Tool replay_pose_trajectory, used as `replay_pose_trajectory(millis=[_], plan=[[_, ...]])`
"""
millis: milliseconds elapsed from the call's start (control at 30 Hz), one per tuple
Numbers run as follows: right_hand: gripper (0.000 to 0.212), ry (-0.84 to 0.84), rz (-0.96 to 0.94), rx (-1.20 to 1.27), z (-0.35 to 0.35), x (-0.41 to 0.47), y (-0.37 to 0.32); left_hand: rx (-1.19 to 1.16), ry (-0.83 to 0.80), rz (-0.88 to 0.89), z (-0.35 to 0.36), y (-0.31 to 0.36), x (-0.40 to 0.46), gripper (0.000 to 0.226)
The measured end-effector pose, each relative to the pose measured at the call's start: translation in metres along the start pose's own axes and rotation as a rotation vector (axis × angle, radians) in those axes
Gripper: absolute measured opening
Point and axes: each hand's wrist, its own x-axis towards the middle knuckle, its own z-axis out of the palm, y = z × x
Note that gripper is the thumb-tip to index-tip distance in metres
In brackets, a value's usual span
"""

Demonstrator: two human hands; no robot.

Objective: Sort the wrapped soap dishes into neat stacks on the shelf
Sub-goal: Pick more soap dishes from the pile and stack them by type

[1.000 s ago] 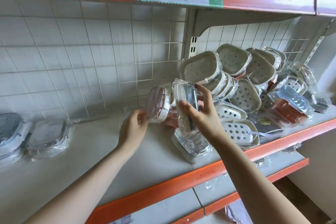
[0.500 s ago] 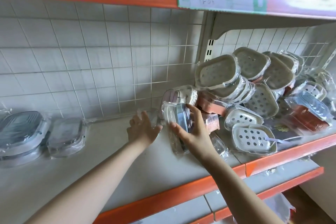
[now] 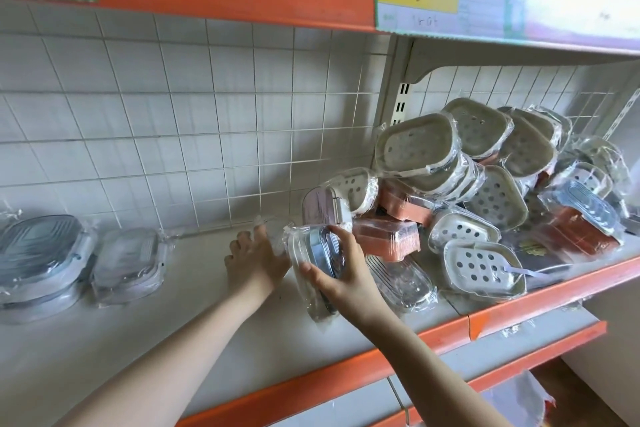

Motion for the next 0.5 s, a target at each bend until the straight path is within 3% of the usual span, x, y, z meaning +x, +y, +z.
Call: replay_pose_trajectory(millis=[500], plan=[[0.07,-0.091,0.051,0.018,0.024,-0.006,-0.016,0.071,0.153,-0.014,-0.03,-0.05,-0.056,0.064]])
